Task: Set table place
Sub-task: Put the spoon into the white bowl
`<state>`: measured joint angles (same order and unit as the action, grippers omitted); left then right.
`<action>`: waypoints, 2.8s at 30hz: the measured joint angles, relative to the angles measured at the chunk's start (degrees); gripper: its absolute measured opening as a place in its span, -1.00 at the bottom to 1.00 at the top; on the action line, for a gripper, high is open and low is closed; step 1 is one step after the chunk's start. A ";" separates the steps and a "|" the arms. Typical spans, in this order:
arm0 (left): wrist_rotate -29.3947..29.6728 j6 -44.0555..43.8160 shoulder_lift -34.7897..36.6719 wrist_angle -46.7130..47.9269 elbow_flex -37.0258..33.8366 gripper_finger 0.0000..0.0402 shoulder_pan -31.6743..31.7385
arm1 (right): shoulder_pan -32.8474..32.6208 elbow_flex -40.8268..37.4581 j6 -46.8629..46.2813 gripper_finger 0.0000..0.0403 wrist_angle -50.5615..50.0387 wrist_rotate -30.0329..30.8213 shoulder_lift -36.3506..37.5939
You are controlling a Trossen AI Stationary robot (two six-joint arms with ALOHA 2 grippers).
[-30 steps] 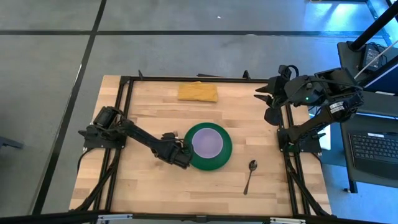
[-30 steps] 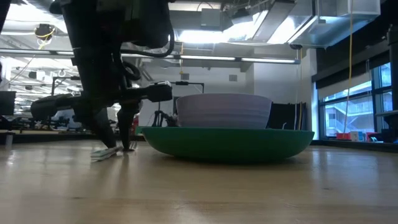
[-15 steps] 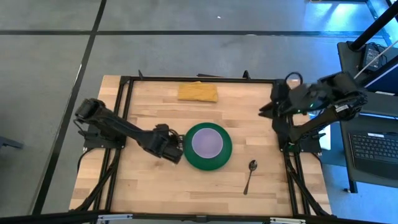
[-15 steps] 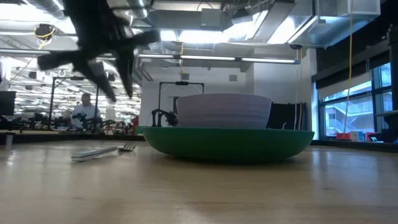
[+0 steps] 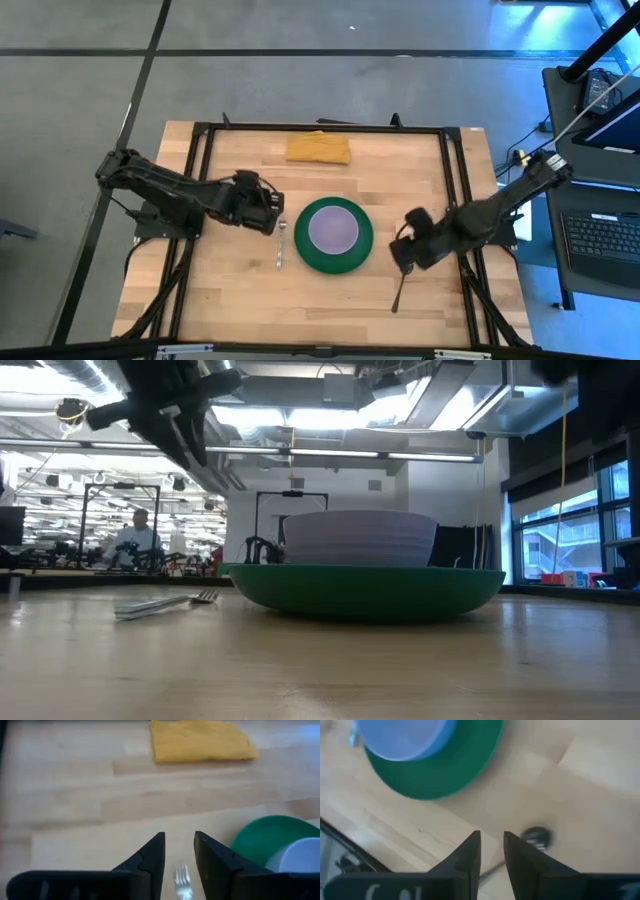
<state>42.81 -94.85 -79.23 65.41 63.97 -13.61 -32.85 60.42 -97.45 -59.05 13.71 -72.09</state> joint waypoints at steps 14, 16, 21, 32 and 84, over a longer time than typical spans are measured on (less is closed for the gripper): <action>-0.30 24.76 1.71 -0.80 0.06 -0.63 11.41 | -5.34 -7.15 -24.79 -0.57 17.31 -16.46 -11.79; -0.51 26.04 1.71 -1.07 0.06 -0.64 12.23 | -6.01 -7.28 -27.71 -0.57 17.84 -18.10 -12.92; -0.73 28.14 1.72 -1.75 0.06 -0.68 12.97 | -6.59 -7.32 -29.62 -0.57 15.45 -19.17 -16.93; -0.73 29.63 1.73 -1.75 0.06 -0.75 12.97 | -5.63 -7.37 -29.53 -0.57 18.52 -17.18 -24.24; -2.02 28.85 1.73 -13.13 0.06 -0.86 12.94 | -5.01 -7.52 -10.78 -0.97 10.91 -2.83 -6.22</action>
<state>40.80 -66.00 -77.49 52.28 64.03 -0.67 -37.86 52.90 -108.24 -48.14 10.89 -78.31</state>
